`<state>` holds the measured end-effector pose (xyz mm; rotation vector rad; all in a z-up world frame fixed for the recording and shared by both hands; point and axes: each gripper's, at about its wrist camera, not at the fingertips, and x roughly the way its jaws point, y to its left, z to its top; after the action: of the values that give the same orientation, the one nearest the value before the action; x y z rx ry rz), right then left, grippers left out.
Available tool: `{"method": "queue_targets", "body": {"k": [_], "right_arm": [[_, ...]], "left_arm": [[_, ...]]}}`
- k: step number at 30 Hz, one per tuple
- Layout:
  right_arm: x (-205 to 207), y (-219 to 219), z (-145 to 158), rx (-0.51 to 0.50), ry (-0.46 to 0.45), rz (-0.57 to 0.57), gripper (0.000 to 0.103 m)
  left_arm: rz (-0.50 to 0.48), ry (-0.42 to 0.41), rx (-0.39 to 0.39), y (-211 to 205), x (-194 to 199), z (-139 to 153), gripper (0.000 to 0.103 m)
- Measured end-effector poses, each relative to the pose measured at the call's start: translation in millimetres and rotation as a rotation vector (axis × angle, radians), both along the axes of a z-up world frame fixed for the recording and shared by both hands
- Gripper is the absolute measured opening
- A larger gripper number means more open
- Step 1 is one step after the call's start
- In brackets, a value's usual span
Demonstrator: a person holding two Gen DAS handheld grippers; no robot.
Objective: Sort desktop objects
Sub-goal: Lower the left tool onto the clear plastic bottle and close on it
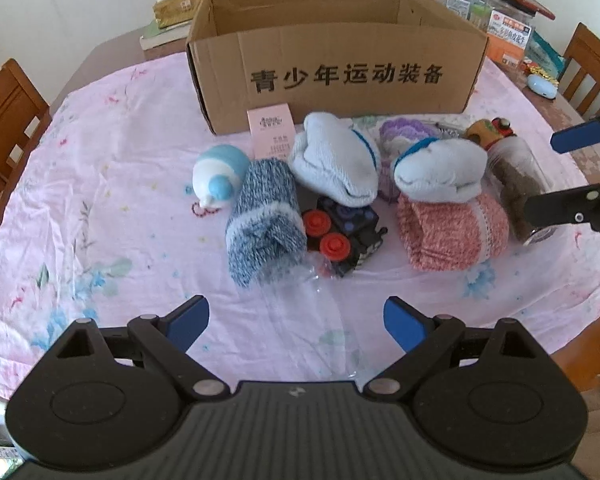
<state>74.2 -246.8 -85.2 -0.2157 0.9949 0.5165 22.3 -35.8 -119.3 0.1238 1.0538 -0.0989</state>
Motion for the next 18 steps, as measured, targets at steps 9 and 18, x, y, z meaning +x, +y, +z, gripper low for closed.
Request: {"method": "queue_targets", "body": {"k": [9, 18], "right_arm": [[-2.1, 0.9, 0.4, -0.038, -0.024, 0.010, 0.103], [-1.2, -3.8, 0.7, -0.038, -0.029, -0.003, 0.103]], "left_arm": [[0.027, 0.030, 0.018, 7.2, -2.7, -7.9, 0.093], [0.049, 0.025, -0.017, 15.6, -5.1, 0.0, 0.076]]}}
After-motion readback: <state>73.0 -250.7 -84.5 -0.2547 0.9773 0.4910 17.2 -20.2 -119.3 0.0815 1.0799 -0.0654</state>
